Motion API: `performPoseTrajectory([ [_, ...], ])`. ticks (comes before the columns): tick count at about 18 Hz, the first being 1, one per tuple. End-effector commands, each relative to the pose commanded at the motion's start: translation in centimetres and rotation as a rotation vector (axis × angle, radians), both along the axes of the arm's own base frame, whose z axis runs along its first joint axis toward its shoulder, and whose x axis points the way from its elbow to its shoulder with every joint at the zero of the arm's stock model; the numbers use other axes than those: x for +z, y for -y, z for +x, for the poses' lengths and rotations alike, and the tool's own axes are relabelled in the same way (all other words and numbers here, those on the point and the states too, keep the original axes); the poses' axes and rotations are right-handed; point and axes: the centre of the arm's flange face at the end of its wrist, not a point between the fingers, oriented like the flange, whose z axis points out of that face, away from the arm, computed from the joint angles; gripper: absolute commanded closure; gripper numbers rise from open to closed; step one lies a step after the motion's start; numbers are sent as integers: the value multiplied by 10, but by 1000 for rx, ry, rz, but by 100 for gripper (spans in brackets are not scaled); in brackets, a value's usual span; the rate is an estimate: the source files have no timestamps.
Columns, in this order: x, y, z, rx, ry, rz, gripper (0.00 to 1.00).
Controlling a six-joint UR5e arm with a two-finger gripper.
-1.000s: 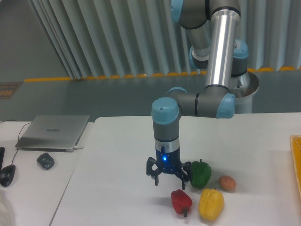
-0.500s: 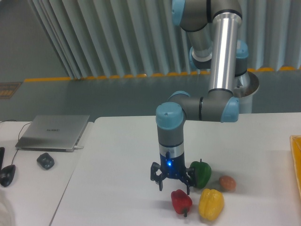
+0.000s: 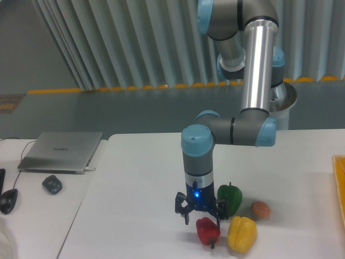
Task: Place the red peppers in a basket
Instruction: 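Close the gripper on the red bell pepper and lift it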
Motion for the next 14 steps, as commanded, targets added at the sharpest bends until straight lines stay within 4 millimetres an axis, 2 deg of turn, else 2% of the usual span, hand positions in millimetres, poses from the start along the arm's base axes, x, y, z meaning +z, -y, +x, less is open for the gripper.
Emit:
performPoseTrajectory([
  [2,-2,-1,0,0,-1,1,4],
  [5,-2,0,0,3,1,0,26],
  [7,-2,0,0,3,1,0,33],
  [14,7,1,1,1,-4,12,42],
])
